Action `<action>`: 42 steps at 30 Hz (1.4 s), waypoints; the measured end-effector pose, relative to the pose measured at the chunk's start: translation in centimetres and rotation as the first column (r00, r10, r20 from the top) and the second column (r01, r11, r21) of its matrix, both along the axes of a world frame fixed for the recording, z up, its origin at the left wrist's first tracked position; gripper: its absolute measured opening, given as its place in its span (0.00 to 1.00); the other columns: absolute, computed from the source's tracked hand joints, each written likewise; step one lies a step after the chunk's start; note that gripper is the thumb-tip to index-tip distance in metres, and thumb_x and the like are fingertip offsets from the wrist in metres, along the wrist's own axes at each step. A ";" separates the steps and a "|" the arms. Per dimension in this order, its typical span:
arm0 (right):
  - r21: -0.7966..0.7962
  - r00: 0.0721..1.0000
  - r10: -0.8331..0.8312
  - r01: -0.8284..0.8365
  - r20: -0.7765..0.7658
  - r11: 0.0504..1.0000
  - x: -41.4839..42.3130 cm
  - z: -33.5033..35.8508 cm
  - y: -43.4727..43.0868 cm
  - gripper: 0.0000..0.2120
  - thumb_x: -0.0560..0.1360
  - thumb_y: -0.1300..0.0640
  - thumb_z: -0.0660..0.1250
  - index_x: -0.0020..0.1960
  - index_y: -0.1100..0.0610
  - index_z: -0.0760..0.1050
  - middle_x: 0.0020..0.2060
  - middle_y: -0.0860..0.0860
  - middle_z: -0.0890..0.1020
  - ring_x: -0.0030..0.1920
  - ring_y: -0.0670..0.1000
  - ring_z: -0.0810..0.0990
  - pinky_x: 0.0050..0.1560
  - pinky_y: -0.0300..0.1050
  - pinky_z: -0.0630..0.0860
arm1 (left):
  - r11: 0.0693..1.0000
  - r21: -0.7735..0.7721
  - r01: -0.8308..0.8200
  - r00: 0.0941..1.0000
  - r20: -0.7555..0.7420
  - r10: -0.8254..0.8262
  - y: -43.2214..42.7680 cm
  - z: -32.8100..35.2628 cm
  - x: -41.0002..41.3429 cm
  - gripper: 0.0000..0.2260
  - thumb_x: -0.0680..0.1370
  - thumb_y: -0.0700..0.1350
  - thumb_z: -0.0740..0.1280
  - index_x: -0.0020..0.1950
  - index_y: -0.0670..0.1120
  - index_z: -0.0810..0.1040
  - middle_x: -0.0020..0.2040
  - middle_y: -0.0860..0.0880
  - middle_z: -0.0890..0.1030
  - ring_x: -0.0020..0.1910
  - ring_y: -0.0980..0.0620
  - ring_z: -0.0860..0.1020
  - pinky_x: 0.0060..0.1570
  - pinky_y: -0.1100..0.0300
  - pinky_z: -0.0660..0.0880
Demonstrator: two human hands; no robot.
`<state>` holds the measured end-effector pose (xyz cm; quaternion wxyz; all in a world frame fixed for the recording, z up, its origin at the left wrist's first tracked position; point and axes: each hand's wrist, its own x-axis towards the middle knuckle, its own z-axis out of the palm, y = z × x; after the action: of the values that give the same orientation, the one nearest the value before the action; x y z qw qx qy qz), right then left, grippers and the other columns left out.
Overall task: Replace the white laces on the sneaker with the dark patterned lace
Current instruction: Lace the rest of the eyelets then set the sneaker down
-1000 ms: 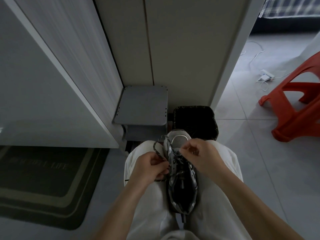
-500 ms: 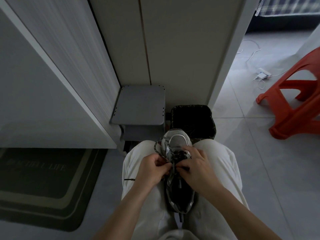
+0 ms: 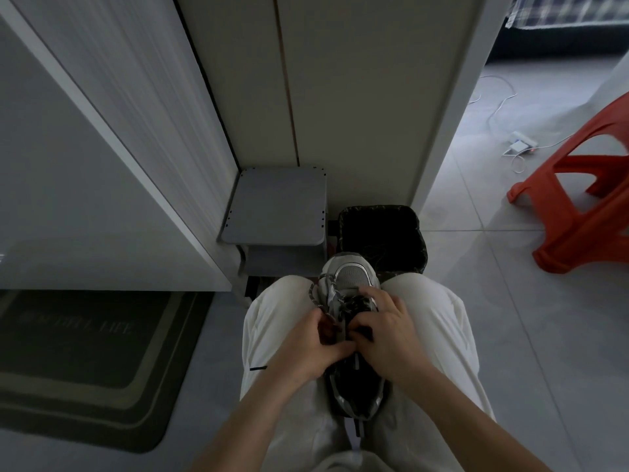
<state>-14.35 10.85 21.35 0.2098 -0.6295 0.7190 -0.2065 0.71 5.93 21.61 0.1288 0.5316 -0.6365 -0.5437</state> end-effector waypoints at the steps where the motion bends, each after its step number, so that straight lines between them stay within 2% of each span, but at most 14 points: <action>1: -0.001 1.000 0.006 -0.006 -0.010 1.000 -0.1 0.1 0.0 0.03 0.70 0.54 0.69 0.42 0.50 0.81 0.69 0.46 0.66 0.65 0.55 0.63 0.61 0.49 0.65 | 1.000 -0.023 0.018 1.000 0.025 -0.017 0.1 -0.1 0.0 0.13 0.68 0.47 0.75 0.47 0.51 0.72 0.44 0.52 0.80 0.45 0.54 0.80 0.45 0.59 0.77; 6: -0.106 0.986 0.024 -0.042 -0.164 0.994 -1.1 1.6 0.5 0.02 0.68 0.52 0.70 0.37 0.48 0.79 0.66 0.45 0.69 0.64 0.53 0.64 0.54 0.46 0.61 | 0.995 -0.098 -0.029 0.997 0.063 0.035 0.0 -0.2 0.2 0.09 0.66 0.49 0.71 0.41 0.53 0.72 0.39 0.54 0.79 0.39 0.54 0.79 0.43 0.57 0.76; 8: -0.167 0.982 -0.022 -0.010 -0.187 0.986 -2.2 2.5 1.2 0.02 0.67 0.52 0.71 0.35 0.47 0.79 0.63 0.45 0.72 0.62 0.53 0.65 0.53 0.47 0.61 | 0.994 -0.051 -0.092 0.995 0.031 0.094 -0.2 -0.3 0.6 0.08 0.65 0.49 0.70 0.40 0.51 0.73 0.36 0.52 0.80 0.37 0.51 0.79 0.42 0.51 0.77; 10: -0.186 0.976 -0.109 0.074 -0.186 0.980 -4.2 3.2 2.1 0.05 0.65 0.54 0.74 0.34 0.47 0.79 0.60 0.48 0.75 0.61 0.55 0.67 0.52 0.51 0.65 | 0.990 -0.021 -0.137 0.990 0.011 0.138 -0.3 -0.6 1.2 0.08 0.68 0.45 0.72 0.41 0.50 0.74 0.37 0.52 0.80 0.36 0.52 0.80 0.39 0.54 0.78; 13: -0.057 0.946 -0.256 0.250 -0.197 0.967 -7.6 3.4 3.7 0.05 0.65 0.55 0.76 0.35 0.48 0.81 0.60 0.51 0.77 0.61 0.58 0.66 0.54 0.56 0.67 | 0.985 -0.073 -0.156 0.987 0.013 0.157 -0.1 -0.8 1.6 0.08 0.68 0.44 0.73 0.42 0.52 0.75 0.38 0.55 0.82 0.35 0.62 0.80 0.35 0.70 0.75; 15: 0.081 0.938 -0.261 0.285 -0.226 0.955 -8.6 3.0 4.4 0.02 0.69 0.51 0.73 0.39 0.47 0.81 0.61 0.48 0.75 0.63 0.56 0.66 0.58 0.54 0.64 | 0.983 -0.088 -0.163 0.987 0.003 0.164 0.1 -0.8 1.4 0.09 0.66 0.47 0.73 0.42 0.52 0.76 0.36 0.55 0.82 0.35 0.64 0.79 0.37 0.69 0.76; 17: 0.138 0.954 -0.229 0.257 -0.192 0.956 -8.4 2.6 4.4 0.04 0.69 0.46 0.72 0.41 0.44 0.79 0.58 0.46 0.75 0.62 0.53 0.68 0.58 0.50 0.63 | 0.982 -0.091 -0.163 0.986 0.003 0.164 0.2 -0.7 1.1 0.09 0.64 0.48 0.72 0.41 0.52 0.76 0.36 0.55 0.82 0.36 0.63 0.80 0.42 0.64 0.78; 21: -0.055 0.977 -0.201 0.197 -0.075 0.979 -4.9 3.4 2.5 0.15 0.61 0.45 0.77 0.41 0.48 0.76 0.46 0.46 0.76 0.50 0.54 0.74 0.50 0.46 0.65 | 0.983 -0.082 -0.164 0.986 0.011 0.166 0.2 -0.6 1.4 0.09 0.68 0.42 0.73 0.41 0.53 0.76 0.36 0.55 0.82 0.38 0.58 0.81 0.43 0.56 0.80; 26: -0.139 0.971 0.076 -0.110 -0.229 0.984 0.4 3.1 0.6 0.11 0.62 0.46 0.76 0.41 0.49 0.81 0.48 0.48 0.78 0.49 0.54 0.76 0.48 0.47 0.70 | 0.986 -0.082 -0.143 0.990 0.011 0.144 0.2 -0.5 1.4 0.09 0.66 0.45 0.73 0.41 0.53 0.75 0.37 0.54 0.82 0.38 0.57 0.81 0.42 0.56 0.80; 30: -0.062 0.950 0.127 -0.150 -0.285 0.987 0.9 2.1 0.2 0.06 0.71 0.47 0.67 0.45 0.47 0.81 0.48 0.47 0.74 0.52 0.53 0.72 0.52 0.45 0.66 | 0.983 -0.072 -0.169 0.985 0.007 0.170 0.3 -0.2 1.3 0.11 0.61 0.49 0.70 0.41 0.54 0.74 0.38 0.55 0.82 0.39 0.59 0.81 0.42 0.57 0.80; 33: -0.105 0.970 0.085 -0.111 -0.226 0.988 0.0 2.9 0.8 0.02 0.66 0.48 0.73 0.38 0.45 0.82 0.42 0.46 0.75 0.46 0.53 0.74 0.47 0.45 0.67 | 0.979 -0.034 -0.200 0.980 -0.009 0.200 0.2 -0.1 1.2 0.13 0.60 0.49 0.70 0.42 0.54 0.74 0.39 0.54 0.82 0.39 0.57 0.82 0.42 0.55 0.80; 36: -0.117 0.982 -0.006 -0.016 -0.189 0.993 -2.3 3.6 2.1 0.03 0.65 0.50 0.76 0.37 0.44 0.82 0.41 0.45 0.77 0.44 0.53 0.74 0.45 0.47 0.65 | 0.980 -0.019 -0.200 0.979 -0.041 0.199 -0.2 -0.2 1.2 0.13 0.66 0.42 0.73 0.44 0.55 0.74 0.41 0.54 0.82 0.36 0.63 0.80 0.35 0.65 0.78; 39: -0.081 0.974 -0.134 0.121 -0.185 0.989 -5.4 3.6 3.5 0.03 0.66 0.51 0.76 0.38 0.45 0.83 0.41 0.45 0.78 0.46 0.55 0.74 0.47 0.47 0.63 | 0.976 -0.060 -0.208 0.978 -0.035 0.206 -0.3 -0.3 1.3 0.12 0.66 0.42 0.72 0.44 0.53 0.74 0.41 0.55 0.81 0.36 0.66 0.79 0.30 0.73 0.72; 42: 0.042 0.964 -0.197 0.207 -0.178 0.977 -7.6 2.9 4.7 0.04 0.70 0.48 0.72 0.43 0.45 0.83 0.42 0.42 0.76 0.49 0.51 0.71 0.49 0.47 0.61 | 0.977 -0.122 -0.174 0.983 0.031 0.179 -0.1 -0.2 1.1 0.10 0.64 0.46 0.72 0.41 0.52 0.74 0.36 0.55 0.79 0.32 0.64 0.76 0.29 0.71 0.70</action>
<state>-21.90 15.54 24.28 0.1434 -0.5619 0.8008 -0.1498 1.85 5.86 21.38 0.1945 0.5886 -0.6208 -0.4800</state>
